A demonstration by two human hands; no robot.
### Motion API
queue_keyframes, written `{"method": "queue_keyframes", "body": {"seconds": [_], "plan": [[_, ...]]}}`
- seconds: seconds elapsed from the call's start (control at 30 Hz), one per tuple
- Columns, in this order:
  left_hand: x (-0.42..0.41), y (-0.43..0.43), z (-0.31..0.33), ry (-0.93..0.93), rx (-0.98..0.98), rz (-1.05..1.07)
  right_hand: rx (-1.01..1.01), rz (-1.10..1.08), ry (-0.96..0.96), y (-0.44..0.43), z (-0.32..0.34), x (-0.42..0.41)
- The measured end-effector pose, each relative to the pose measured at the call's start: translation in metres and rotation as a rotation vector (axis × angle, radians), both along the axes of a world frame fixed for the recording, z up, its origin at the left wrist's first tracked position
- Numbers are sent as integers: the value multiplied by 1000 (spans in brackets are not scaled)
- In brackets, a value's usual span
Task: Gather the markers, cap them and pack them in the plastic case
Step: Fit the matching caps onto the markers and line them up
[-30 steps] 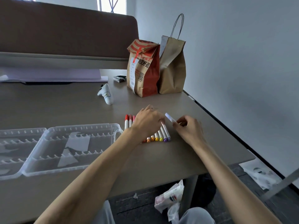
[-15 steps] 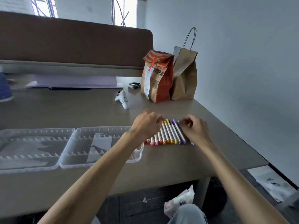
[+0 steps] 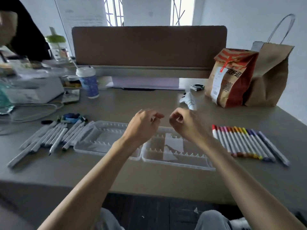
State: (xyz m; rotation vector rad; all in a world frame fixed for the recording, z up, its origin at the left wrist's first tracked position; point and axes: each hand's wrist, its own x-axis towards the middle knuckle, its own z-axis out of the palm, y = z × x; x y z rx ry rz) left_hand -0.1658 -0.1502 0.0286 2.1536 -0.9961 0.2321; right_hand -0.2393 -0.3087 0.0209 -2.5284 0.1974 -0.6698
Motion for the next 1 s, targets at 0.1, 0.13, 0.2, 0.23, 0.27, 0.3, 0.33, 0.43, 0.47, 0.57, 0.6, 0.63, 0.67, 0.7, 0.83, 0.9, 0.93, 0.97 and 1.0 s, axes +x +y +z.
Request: {"method": "queue_keyframes", "body": {"seconds": [0.1, 0.13, 0.2, 0.23, 0.27, 0.3, 0.33, 0.43, 0.47, 0.57, 0.6, 0.63, 0.67, 0.7, 0.83, 0.9, 0.93, 0.97, 1.0], "plan": [[29, 47, 2, 13, -31, 97, 1, 99, -27, 44, 5, 44], [38, 62, 4, 9, -31, 128, -7, 118, -21, 58, 8, 58], [59, 89, 7, 17, -27, 192, -13, 148, -12, 82, 12, 84], [69, 101, 7, 23, -28, 227, -16, 162, -13, 93, 14, 96], [78, 112, 7, 25, -29, 261, -24, 174, -15, 103, 16, 107], [86, 123, 6, 24, -30, 288, -27, 186, -16, 113, 17, 118], [93, 133, 6, 20, -24, 308, -19, 201, -11, 123, 17, 127], [109, 158, 5, 11, 22, 358, 13, 242, 44, 147, 12, 154], [114, 165, 4, 7, 41, 374, 10, 255, 68, 154, 10, 161], [134, 186, 1, -30, 95, 419, -76, 308, 139, 172, 6, 176], [140, 193, 0, -39, 110, 432, -105, 328, 153, 175, 3, 179], [146, 200, -3, -38, 122, 443, -117, 348, 160, 177, 0, 182], [151, 206, -5, -32, 135, 451, -118, 365, 165, 179, -5, 184], [157, 211, -8, -22, 150, 458, -112, 380, 169, 179, -10, 187], [180, 229, -25, 38, 210, 452, -44, 419, 213, 175, -26, 190], [187, 239, -32, 31, 230, 451, -30, 447, 217, 173, -29, 191], [188, 245, -35, 11, 230, 458, -27, 462, 214, 172, -30, 191], [190, 251, -37, -13, 214, 466, -33, 478, 206, 171, -30, 193], [190, 257, -38, -30, 200, 466, -50, 490, 201, 170, -31, 195]]}}
